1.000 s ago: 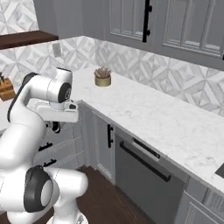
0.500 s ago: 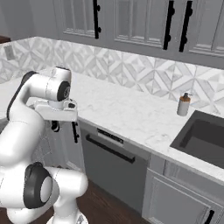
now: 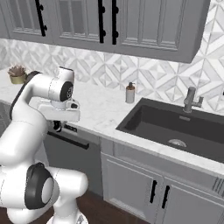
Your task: Pick up the knife from the drawer and place it on the cutting board. Then place the meat from the plate to the cutting board.
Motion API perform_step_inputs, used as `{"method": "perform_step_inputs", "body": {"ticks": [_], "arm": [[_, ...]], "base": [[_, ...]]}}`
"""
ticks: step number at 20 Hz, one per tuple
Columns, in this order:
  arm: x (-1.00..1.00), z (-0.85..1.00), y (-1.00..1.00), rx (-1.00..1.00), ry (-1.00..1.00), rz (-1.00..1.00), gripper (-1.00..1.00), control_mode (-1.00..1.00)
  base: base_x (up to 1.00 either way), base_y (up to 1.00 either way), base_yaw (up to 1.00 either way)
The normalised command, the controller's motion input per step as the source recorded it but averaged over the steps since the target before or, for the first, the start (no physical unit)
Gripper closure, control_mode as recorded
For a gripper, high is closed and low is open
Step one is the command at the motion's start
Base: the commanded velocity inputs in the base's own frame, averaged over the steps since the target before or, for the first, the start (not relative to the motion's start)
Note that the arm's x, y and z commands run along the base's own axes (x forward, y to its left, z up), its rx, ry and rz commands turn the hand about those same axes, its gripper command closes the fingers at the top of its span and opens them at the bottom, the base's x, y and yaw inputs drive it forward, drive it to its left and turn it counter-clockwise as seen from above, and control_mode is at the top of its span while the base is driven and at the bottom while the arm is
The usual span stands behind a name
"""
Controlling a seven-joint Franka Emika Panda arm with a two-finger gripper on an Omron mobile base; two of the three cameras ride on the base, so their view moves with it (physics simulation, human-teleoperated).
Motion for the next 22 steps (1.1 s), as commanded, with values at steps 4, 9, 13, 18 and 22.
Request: {"method": "perform_step_inputs", "body": {"ticks": [4,9,13,18,22], "arm": [[0.0,0.0,0.0,0.0,0.0,0.0,1.0,1.0],[0.0,0.0,0.0,0.0,0.0,0.0,1.0,1.0],[0.0,0.0,0.0,0.0,0.0,0.0,1.0,1.0],[0.0,0.0,0.0,0.0,0.0,0.0,1.0,1.0],[0.0,0.0,0.0,0.0,0.0,0.0,1.0,1.0]], "base": [[-0.5,0.0,-0.42],[-0.31,-0.04,-0.51],[-0.22,-0.09,-0.51],[-0.12,0.0,-0.52],[0.0,0.0,-0.57]]}}
